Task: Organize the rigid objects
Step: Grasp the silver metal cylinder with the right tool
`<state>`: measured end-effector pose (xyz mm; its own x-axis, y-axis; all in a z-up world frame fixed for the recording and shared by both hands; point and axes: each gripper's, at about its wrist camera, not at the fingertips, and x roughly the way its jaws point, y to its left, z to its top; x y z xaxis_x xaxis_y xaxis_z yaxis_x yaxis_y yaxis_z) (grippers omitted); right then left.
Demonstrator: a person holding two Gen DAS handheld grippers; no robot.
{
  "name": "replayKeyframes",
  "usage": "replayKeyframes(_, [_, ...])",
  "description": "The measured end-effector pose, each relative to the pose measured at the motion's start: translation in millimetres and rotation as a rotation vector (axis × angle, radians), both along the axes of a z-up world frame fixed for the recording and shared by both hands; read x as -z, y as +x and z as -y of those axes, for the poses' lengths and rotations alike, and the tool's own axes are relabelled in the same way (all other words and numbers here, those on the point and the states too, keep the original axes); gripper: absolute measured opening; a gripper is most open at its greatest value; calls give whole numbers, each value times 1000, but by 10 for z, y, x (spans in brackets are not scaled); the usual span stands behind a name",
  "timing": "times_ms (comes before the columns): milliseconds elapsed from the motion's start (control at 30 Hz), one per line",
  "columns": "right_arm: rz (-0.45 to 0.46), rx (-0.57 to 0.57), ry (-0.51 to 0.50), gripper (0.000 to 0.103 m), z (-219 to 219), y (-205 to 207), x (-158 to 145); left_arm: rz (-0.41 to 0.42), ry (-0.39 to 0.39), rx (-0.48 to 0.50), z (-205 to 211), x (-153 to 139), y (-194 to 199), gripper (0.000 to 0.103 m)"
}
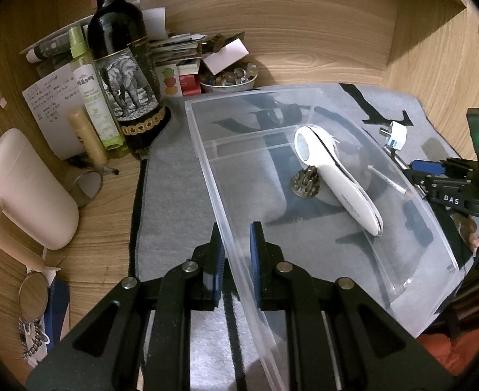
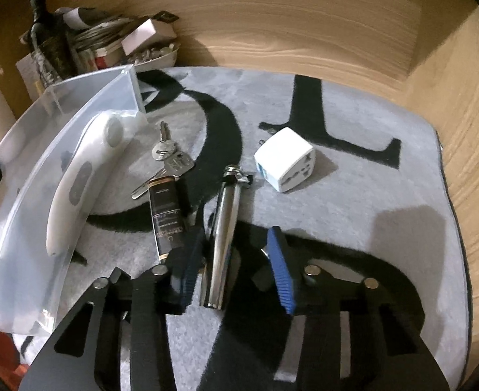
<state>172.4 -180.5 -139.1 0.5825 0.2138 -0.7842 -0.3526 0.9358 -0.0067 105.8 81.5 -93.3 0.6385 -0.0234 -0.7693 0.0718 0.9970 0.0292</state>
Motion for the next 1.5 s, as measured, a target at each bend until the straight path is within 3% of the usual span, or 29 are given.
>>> replayKeyframes(133, [-3,-24,-1,21,-56,13,35,0,1,2,14,1,-7,13])
replayKeyframes(300, [15,-25,-6,15,-69,-19,25,-2,1,5,28,1,-7,13])
replayKeyframes(867, [43,-8,-5,14,-7,-76,-26,-7,5,17,78,-3,5,13])
replayKeyframes(1500, [123,16,24,14,15,-139,-303,-6,-6,27,61,-7,44,13])
